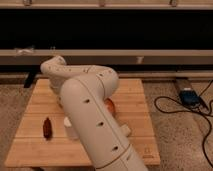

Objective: Stand the bottle upright

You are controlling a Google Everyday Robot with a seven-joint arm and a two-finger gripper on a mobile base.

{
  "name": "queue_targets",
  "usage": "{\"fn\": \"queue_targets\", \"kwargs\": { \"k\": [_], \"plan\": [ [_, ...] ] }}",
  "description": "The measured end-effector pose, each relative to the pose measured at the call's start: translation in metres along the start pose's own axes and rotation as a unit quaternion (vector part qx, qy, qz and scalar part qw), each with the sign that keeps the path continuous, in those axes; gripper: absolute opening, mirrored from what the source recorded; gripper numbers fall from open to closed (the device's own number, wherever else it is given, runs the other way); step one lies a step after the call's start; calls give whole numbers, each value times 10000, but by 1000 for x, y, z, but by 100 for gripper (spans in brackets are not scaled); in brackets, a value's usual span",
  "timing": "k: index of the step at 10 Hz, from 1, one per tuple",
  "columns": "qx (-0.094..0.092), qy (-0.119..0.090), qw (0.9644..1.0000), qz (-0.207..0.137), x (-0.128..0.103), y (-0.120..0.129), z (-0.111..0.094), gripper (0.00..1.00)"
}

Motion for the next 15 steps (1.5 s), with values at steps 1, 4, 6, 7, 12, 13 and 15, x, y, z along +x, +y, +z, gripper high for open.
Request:
{"fn": "queue_targets", "kwargs": {
  "k": [1, 4, 6, 7, 12, 13, 15],
  "plan": [
    [-3, -134, 9998, -172, -3, 5, -4, 0],
    [-94, -706, 9966, -420, -4, 5, -19, 0],
    [-276, -1235, 9910, -441, -2, -2, -34, 0],
    [-301, -1353, 9894, -439, 3, -11, -39, 0],
    [102, -570, 9854, -1600, -3, 13, -41, 0],
    [152, -442, 9833, -1760, -6, 19, -38, 0],
    [206, -60, 9799, -1985, -2, 20, -20, 9]
  ]
}}
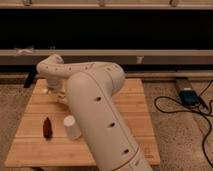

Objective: Stand the bottle upright

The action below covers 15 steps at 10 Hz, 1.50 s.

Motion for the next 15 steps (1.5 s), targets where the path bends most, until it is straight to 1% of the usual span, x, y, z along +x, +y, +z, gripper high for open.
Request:
{"fn": "queue_targets", "kwargs": {
  "k": [2, 3, 4, 6, 7, 8, 9, 10, 12, 13, 14, 15],
  "plan": [
    [-48, 259, 9995, -176, 5, 2, 14, 27],
    [-51, 372, 9989, -291, 8, 2, 20, 39],
    [-45, 432, 9984, -349, 10, 3, 21, 47],
    [43, 637, 9969, -458, 18, 0, 24, 70],
    [118, 744, 9959, -505, 21, -2, 24, 76],
    [191, 955, 9937, -548, 23, -1, 26, 80],
    [228, 1100, 9919, -585, 22, 0, 28, 80],
    [248, 1193, 9908, -585, 24, -1, 30, 80],
    [227, 1280, 9899, -559, 29, -4, 32, 80],
    [198, 1369, 9887, -585, 29, -4, 32, 80],
    [167, 1377, 9886, -580, 27, -3, 32, 80],
    [175, 1419, 9880, -580, 26, -3, 30, 80]
  ]
}}
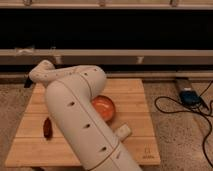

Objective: Stand the bottle upright

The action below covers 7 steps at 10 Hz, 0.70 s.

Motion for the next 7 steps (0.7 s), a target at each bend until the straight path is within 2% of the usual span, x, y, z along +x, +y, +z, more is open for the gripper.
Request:
{"fn": "queue_targets", "kwargs": {
  "k": [7],
  "plan": [
    [281, 449, 9981, -312, -40, 15, -13, 80]
  ]
}}
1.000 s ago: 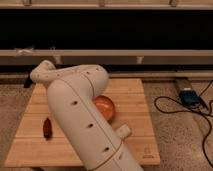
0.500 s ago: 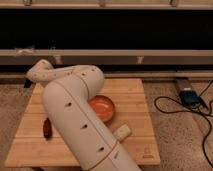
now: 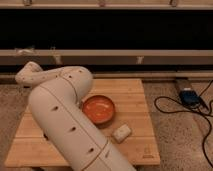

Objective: Stand the bottle upright

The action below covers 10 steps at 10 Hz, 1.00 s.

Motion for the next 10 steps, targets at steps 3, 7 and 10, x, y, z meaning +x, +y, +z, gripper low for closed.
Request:
{"fn": "queue_targets", "kwargs": {
  "k": [3, 7, 10],
  "plan": [
    [258, 362, 9990, -72, -12, 1, 10, 80],
    [549, 746, 9957, 15, -13, -6, 22, 80],
    [664, 831, 9943, 108, -11, -10, 21, 73]
  ]
}}
